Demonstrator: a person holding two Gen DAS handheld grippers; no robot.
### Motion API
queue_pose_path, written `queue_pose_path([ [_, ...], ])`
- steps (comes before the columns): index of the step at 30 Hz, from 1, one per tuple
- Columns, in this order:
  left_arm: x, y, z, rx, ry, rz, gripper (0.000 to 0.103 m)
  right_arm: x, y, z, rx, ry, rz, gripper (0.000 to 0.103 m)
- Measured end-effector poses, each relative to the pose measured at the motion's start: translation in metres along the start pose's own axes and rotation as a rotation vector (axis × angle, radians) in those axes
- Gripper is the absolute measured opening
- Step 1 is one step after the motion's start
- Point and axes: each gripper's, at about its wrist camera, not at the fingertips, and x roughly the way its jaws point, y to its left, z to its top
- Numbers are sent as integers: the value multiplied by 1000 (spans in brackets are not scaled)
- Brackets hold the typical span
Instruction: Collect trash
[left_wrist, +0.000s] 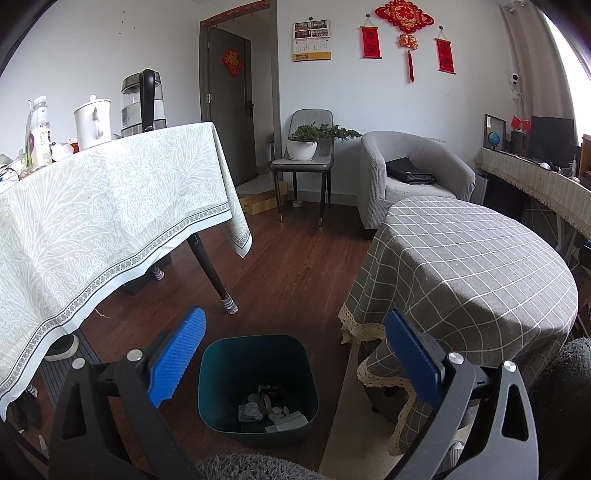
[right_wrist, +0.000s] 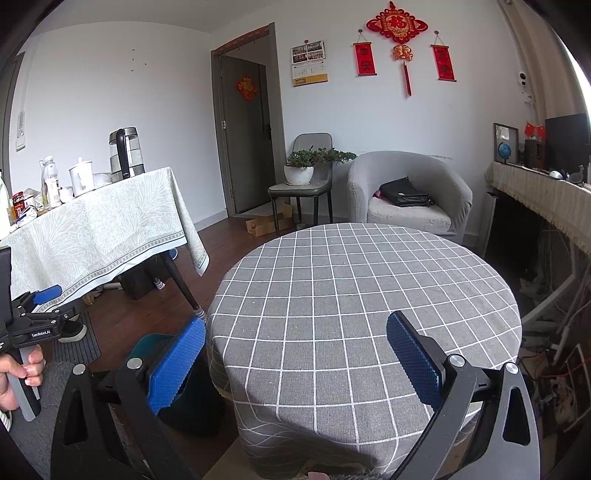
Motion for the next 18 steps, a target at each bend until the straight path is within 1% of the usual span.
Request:
queue_pose_path([
  [18, 1, 0, 0, 2, 3, 0, 99, 1, 0, -2, -4, 1, 0, 99],
])
